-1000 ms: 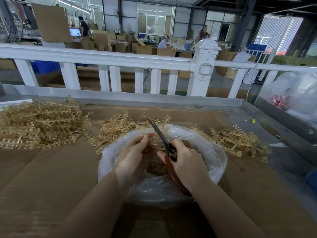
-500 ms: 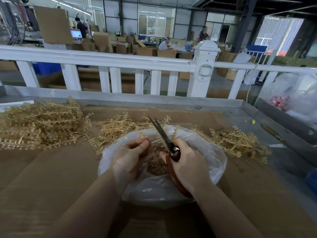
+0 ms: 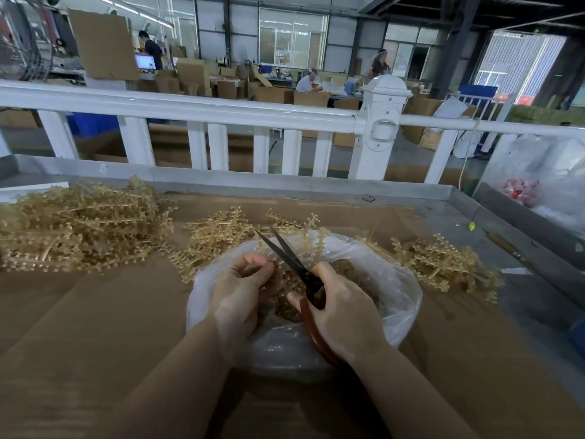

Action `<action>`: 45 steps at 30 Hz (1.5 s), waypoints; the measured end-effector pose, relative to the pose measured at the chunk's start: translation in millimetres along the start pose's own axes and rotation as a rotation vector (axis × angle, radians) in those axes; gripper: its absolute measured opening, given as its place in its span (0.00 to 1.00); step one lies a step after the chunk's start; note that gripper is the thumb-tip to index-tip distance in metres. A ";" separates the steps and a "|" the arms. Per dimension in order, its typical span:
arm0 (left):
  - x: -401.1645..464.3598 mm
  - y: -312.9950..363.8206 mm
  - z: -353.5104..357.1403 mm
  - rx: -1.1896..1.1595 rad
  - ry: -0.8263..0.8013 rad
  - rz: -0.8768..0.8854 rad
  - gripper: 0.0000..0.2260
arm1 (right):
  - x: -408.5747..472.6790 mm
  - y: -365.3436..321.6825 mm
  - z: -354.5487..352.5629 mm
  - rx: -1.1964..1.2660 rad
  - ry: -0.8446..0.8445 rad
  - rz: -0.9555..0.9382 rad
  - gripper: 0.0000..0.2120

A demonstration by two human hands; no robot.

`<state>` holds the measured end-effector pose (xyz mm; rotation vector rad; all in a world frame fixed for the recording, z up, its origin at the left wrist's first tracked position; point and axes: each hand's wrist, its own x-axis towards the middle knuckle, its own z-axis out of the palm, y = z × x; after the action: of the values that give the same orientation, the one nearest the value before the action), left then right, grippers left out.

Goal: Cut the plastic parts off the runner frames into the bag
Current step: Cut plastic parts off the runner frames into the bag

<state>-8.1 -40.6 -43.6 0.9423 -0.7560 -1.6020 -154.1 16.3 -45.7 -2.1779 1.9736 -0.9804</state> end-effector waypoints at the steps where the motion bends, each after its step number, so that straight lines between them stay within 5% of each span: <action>1: -1.4 0.2 -0.7 0.007 -0.017 -0.004 0.05 | 0.1 0.2 -0.1 0.005 0.000 0.002 0.15; 6: -5.3 2.7 -0.2 0.039 -0.047 -0.006 0.16 | 2.8 1.5 -2.5 0.048 -0.011 0.013 0.14; 13: -0.6 -1.4 0.5 -0.169 -0.002 0.097 0.17 | 2.6 4.5 -6.6 0.053 -0.057 0.004 0.13; 22: 5.3 3.5 -0.5 -0.352 0.013 -0.019 0.10 | -0.8 4.3 -5.0 0.006 -0.076 -0.064 0.14; 25: 5.7 4.0 -2.9 -0.326 -0.030 -0.049 0.18 | -1.9 3.8 -3.8 0.007 -0.074 -0.075 0.15; 37: 3.3 5.5 -0.6 -0.339 -0.044 -0.062 0.18 | -1.3 4.2 -4.5 0.023 -0.093 -0.079 0.15; 45: 3.8 4.5 0.6 -0.327 -0.020 -0.057 0.09 | -2.0 3.9 -3.4 0.005 -0.090 -0.086 0.17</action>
<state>-6.8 -45.2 -40.2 0.7161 -0.4644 -1.7227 -159.2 18.7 -45.5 -2.2793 1.8512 -0.8791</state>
